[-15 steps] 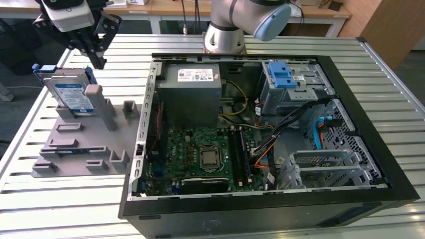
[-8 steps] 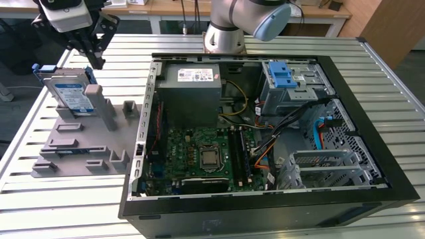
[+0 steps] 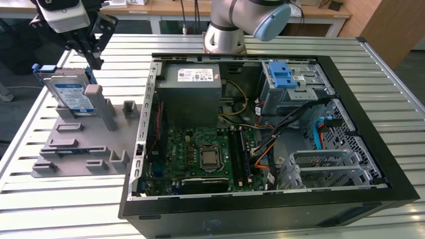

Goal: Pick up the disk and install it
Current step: 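Reach for the disk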

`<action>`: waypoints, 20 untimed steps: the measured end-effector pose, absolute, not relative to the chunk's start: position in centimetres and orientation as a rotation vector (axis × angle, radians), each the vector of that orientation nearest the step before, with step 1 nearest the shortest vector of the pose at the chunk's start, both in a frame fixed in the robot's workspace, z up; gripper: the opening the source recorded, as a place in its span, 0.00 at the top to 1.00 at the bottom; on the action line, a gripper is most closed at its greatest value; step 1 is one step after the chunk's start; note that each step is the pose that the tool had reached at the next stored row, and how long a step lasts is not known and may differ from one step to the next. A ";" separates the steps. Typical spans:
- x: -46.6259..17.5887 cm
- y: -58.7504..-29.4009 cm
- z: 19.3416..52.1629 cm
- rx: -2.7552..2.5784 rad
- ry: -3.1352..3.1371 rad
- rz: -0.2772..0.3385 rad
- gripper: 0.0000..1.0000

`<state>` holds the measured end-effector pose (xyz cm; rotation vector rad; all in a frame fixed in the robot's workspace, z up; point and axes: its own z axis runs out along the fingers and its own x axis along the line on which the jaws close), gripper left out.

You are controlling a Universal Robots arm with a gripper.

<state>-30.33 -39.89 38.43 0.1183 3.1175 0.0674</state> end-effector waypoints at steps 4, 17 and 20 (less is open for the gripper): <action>-30.5 -39.9 38.4 0.118 3.118 0.067 0.89; -32.5 -39.3 38.3 0.118 3.120 0.067 0.89; -32.9 -39.0 38.2 0.119 3.120 0.067 0.89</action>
